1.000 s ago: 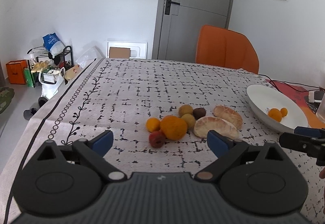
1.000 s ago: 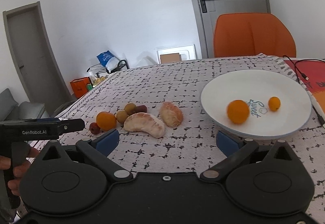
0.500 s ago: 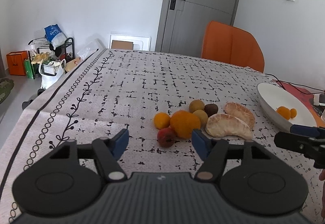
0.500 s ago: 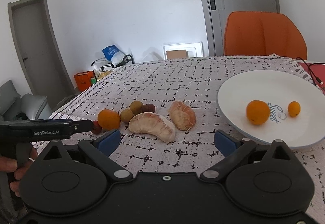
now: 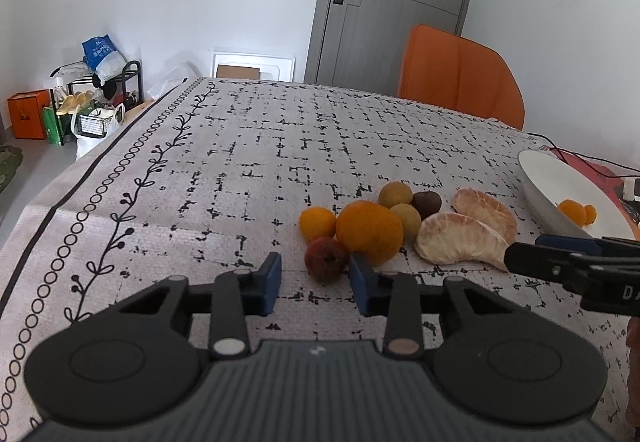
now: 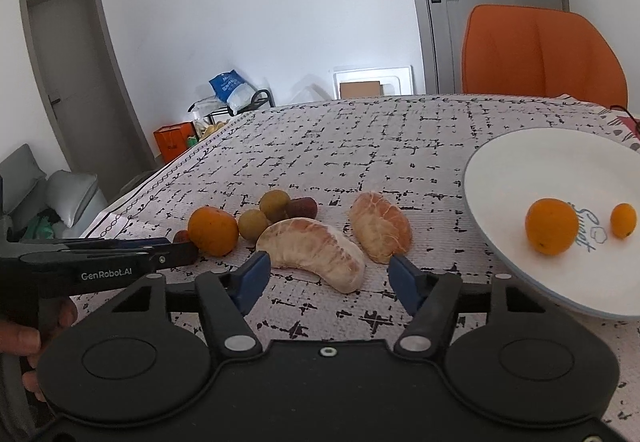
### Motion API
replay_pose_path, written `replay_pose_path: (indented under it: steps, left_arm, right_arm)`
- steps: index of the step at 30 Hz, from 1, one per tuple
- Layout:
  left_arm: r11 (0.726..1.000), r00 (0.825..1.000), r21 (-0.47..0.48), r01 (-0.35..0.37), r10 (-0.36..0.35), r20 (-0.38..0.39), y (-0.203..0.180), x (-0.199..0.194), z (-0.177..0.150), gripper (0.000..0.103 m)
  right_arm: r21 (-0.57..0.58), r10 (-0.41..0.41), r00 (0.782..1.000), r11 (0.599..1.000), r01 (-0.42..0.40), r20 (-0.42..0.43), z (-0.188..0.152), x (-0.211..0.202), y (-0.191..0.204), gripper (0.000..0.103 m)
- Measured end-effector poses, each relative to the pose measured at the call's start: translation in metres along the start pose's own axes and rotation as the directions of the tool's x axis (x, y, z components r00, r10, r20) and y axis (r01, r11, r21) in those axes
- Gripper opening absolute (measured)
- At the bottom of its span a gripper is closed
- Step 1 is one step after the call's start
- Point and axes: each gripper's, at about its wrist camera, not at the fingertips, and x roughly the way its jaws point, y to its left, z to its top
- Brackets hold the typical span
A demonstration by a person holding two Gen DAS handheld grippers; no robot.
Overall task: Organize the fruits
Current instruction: 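Grasp the small dark red fruit with the left tool while the right tool returns toward the pomelo segments, then grasp a peeled pink pomelo segment with the right tool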
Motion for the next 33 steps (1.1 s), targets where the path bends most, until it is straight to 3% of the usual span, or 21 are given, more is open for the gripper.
replay_pose_path:
  steps: [3, 6, 20, 25, 33]
  left_arm:
    - [1.0, 1.0, -0.002, 0.0, 0.0, 0.004, 0.0, 0.002, 0.001, 0.033]
    - [1.0, 1.0, -0.004, 0.002, -0.002, 0.004, 0.0, 0.003, 0.002, 0.021]
    - [1.0, 1.0, -0.028, -0.003, 0.003, 0.005, 0.008, -0.011, -0.004, 0.021]
    - [0.999, 1.0, -0.039, -0.007, 0.008, 0.008, 0.011, -0.017, -0.006, 0.021]
    - [0.999, 1.0, -0.045, -0.01, 0.01, 0.015, 0.016, -0.024, -0.007, 0.021]
  right_arm:
    - [0.0, 0.005, 1.0, 1.0, -0.005, -0.004, 0.002, 0.004, 0.0, 0.062]
    - [-0.002, 0.006, 1.0, 1.0, -0.006, -0.01, 0.002, 0.009, 0.0, 0.062]
    - [0.009, 0.087, 0.995, 0.996, -0.087, -0.051, -0.008, 0.002, 0.012, 0.043]
    - [-0.024, 0.119, 0.992, 0.992, -0.121, -0.051, -0.008, -0.005, 0.022, 0.043]
    - [-0.024, 0.052, 0.998, 0.998, -0.053, -0.04, -0.002, 0.001, 0.018, 0.044]
